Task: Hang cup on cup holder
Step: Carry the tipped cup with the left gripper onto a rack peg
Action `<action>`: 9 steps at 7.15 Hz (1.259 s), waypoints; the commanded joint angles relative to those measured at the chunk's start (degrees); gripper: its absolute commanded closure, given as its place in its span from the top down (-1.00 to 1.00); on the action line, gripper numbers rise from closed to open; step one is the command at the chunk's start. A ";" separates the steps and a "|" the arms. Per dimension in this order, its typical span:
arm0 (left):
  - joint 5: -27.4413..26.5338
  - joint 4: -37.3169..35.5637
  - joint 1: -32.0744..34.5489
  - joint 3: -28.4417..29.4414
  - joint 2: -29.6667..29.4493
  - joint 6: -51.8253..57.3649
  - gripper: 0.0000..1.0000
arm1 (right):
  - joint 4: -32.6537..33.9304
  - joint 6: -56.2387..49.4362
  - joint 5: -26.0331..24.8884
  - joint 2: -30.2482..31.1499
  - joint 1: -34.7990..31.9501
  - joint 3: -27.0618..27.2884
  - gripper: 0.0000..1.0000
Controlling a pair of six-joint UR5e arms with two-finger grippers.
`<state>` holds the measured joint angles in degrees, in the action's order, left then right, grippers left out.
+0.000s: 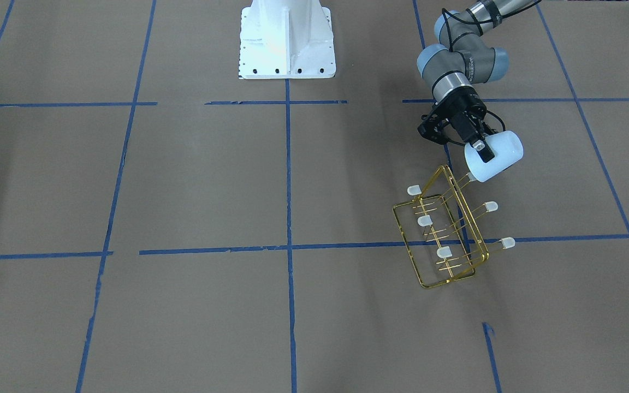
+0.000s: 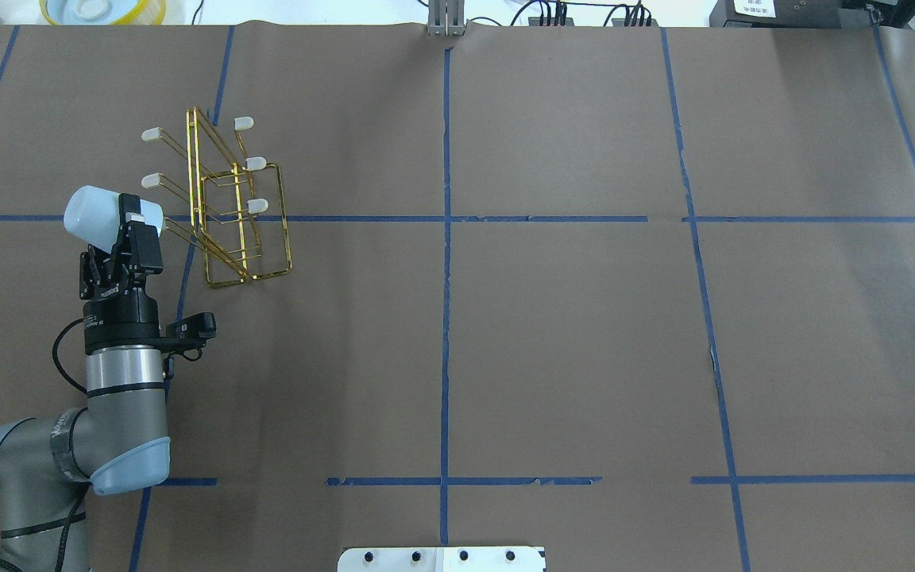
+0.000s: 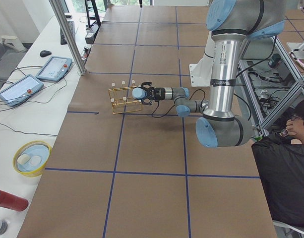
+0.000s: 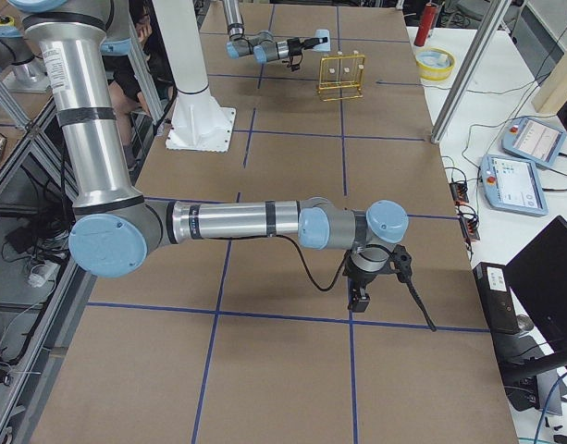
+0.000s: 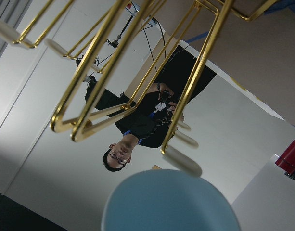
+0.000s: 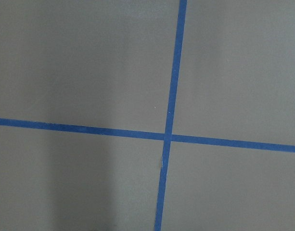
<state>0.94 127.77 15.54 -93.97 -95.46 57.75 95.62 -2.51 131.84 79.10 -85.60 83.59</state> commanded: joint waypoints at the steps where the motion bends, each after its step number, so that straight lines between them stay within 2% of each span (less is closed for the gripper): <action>1: -0.49 -0.24 0.28 0.63 -0.16 0.00 -0.74 | 0.00 -0.04 0.00 0.00 0.00 0.00 1.00; 9: -0.58 -1.38 0.46 6.52 -4.29 -2.99 -0.72 | 0.00 0.05 0.00 0.00 0.00 0.00 1.00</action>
<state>0.35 126.69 15.95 -88.59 -98.91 55.09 95.63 -2.53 131.84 79.10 -85.61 83.58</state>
